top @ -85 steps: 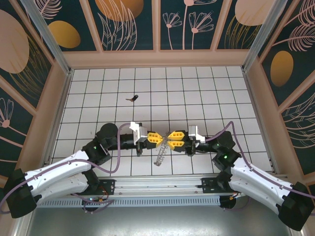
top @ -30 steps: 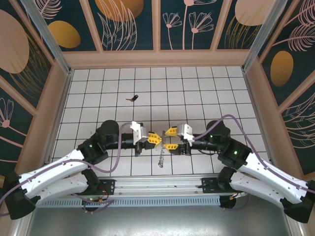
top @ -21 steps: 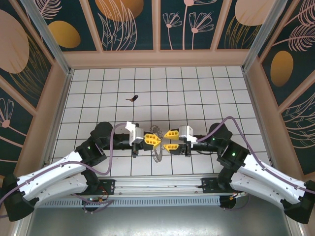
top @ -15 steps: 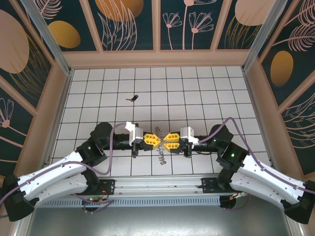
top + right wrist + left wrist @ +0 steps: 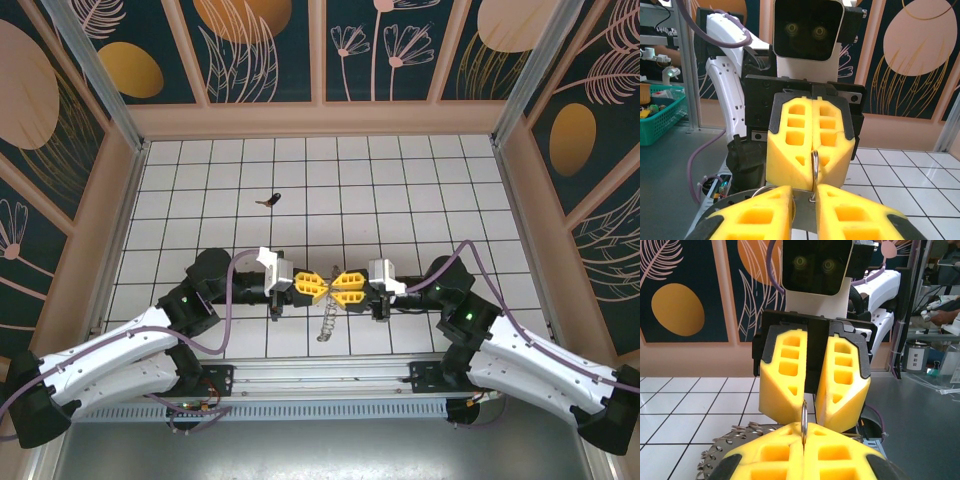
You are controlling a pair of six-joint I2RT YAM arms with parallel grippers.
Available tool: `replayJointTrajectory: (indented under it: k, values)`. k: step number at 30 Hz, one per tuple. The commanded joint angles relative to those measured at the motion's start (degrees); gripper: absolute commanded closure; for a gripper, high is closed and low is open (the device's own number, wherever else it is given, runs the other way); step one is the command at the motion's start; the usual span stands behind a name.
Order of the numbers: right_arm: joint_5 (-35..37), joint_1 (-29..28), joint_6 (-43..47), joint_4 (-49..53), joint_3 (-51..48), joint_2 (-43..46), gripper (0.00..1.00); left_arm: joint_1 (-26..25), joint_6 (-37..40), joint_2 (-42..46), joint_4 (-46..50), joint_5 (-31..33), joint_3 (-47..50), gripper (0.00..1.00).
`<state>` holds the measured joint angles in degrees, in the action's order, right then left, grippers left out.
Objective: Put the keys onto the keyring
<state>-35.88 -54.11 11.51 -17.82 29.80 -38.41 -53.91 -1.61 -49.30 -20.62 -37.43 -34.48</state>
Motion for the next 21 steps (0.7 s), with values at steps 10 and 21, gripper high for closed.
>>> replayJointTrajectory:
  k: [10, 21]
  values:
    - [2.92, -0.30, -1.05, -3.06, 0.29, -0.71, 1.00, 0.08, 1.01, -2.85, 1.72, -4.49, -2.38, 1.00]
    - [9.72, -0.30, 1.52, 9.21, 6.00, -3.78, 1.00, 0.11, 6.46, -0.98, 11.85, 2.71, -5.08, 0.79]
